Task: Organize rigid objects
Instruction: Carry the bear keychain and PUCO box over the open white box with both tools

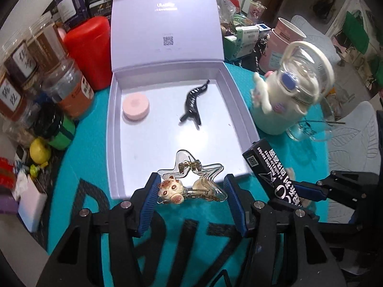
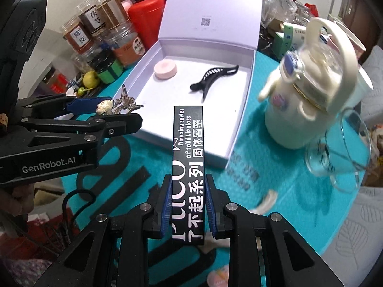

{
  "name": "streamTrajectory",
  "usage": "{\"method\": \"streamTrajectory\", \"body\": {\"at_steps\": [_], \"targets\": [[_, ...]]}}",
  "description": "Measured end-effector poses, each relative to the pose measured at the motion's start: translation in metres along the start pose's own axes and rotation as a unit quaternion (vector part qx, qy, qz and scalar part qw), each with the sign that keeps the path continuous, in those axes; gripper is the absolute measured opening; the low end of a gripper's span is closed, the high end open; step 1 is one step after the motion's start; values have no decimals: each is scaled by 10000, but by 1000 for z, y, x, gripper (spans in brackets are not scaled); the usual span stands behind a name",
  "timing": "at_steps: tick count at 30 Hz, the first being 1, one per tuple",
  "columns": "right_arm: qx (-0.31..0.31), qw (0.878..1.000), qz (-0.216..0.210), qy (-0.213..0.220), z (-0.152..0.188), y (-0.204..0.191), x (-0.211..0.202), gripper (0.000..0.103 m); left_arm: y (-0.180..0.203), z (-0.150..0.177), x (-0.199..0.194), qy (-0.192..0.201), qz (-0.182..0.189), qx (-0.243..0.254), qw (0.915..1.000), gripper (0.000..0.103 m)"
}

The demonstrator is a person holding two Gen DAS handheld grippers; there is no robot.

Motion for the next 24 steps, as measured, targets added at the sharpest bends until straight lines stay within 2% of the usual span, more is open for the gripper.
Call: {"method": "streamTrajectory", "body": {"at_steps": [24], "targets": [[233,9996,146,58,-74,10,59,25,-49,-56,57,200,-46,442,9988,54]]}}
Point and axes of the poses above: each gripper's, at about its wrist camera, not at the fingertips, and x roughly the way its jaws point, y to its right, z to its underside, the point moved 2 cm from there along x, roughly the way its jaws point, and after that the axes turned 6 degrees about x, right-handed, at the moved point
